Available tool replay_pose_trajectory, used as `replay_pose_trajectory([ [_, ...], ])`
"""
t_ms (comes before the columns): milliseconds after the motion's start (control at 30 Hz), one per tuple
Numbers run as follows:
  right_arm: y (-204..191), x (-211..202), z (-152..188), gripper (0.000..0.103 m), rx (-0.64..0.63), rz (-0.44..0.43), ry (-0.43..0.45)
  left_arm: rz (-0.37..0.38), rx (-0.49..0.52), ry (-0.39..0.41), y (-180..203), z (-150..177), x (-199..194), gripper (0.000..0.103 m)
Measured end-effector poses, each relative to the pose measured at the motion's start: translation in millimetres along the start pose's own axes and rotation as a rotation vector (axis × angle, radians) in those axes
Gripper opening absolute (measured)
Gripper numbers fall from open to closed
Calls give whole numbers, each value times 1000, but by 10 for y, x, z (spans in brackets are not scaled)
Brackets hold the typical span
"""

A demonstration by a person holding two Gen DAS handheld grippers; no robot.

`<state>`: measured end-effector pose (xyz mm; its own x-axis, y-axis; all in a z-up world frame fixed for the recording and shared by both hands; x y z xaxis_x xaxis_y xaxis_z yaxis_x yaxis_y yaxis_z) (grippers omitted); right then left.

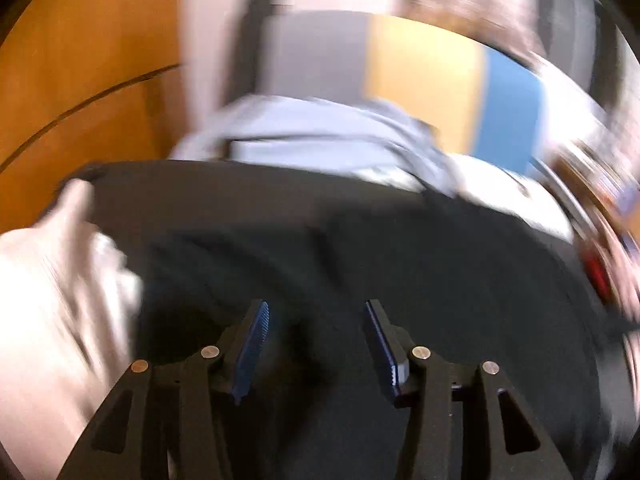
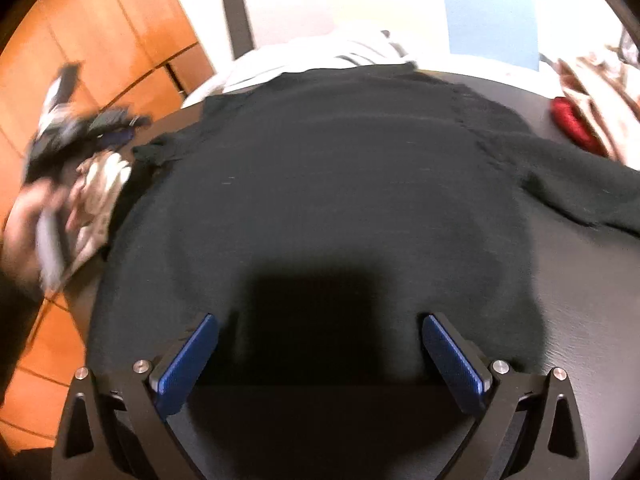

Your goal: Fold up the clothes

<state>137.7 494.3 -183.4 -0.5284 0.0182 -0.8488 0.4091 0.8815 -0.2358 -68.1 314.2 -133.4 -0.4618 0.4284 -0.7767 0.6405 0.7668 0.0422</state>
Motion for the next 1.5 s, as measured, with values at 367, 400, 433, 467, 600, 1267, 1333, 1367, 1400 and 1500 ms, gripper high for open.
replay_pose_trajectory([
  [367,321,-298,714,103,-63,196,41,92,210,-73,281,1569,-471,54],
  [400,312,-305,716,103,-73,195,38,97,204,-89,240,1519,-463,54],
  [433,303,-312,717,103,-82,192,32,102,198,-105,200,1470,-456,54],
  [467,291,-315,712,103,-87,178,6,116,180,-117,197,1432,-491,54],
  [600,534,-494,517,103,-5,122,4,171,159,-31,327,1064,-495,52],
  [1267,4146,-1874,-882,78,888,327,539,289,336,-75,1603,896,155,62],
  [1333,4227,-1857,-984,74,889,391,497,296,332,-76,1616,889,159,65],
  [1367,4254,-1824,-1000,71,898,431,451,299,332,-75,1627,882,162,66],
  [1400,4323,-1759,-1016,66,910,470,404,299,334,-74,1630,888,175,67],
  [1500,4613,-1453,-1011,62,949,583,204,307,332,-73,1633,890,178,69],
])
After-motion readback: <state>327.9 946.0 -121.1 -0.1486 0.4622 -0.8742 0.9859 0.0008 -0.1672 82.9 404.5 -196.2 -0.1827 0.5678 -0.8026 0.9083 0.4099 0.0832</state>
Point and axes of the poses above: each gripper's, at about its wrist camera, not at the fingertips, and x roughly the way its jaws point, y to its right, z to its underside, the point moved 7 cm from there along x, roughly the way its jaws point, and after that the axes turned 4 degrees about -y, right-handed, at the moved point
